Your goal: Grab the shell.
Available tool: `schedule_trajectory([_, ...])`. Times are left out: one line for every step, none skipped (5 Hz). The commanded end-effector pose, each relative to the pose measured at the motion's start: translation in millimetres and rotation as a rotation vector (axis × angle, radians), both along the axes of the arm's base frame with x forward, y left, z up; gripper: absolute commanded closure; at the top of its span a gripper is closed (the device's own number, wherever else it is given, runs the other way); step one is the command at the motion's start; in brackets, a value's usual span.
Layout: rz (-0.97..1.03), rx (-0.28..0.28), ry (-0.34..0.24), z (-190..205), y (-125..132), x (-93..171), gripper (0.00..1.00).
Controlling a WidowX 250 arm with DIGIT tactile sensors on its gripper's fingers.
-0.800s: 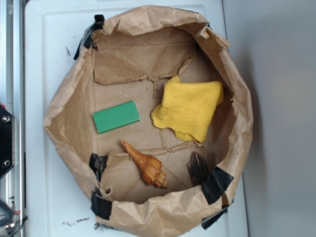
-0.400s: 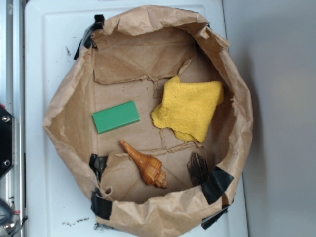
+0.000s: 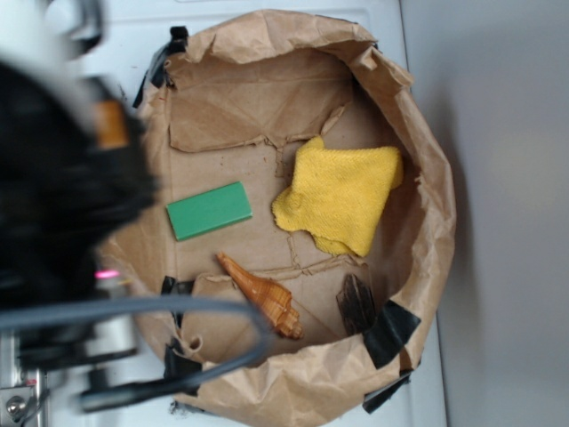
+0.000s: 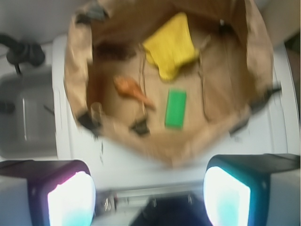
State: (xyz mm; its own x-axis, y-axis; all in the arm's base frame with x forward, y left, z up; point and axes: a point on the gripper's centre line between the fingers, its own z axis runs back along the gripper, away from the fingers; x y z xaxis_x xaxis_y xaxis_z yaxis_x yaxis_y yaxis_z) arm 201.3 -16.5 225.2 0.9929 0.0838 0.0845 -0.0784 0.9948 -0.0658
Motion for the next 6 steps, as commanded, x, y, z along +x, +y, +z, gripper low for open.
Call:
schedule_trajectory([-0.09,-0.029,-0.016,-27,-2,69,0.0])
schedule_trajectory([-0.242,-0.039,0.023,-64,-8,79,0.0])
schedule_trajectory([-0.242,-0.039,0.023,-64,-8,79,0.0])
schedule_trajectory([-0.242,-0.039,0.023,-64,-8,79,0.0])
schedule_trajectory([-0.236,-0.027,0.061,-93,15,59,0.0])
schedule_trajectory([-0.228,0.083,0.0,-142,34,61,0.0])
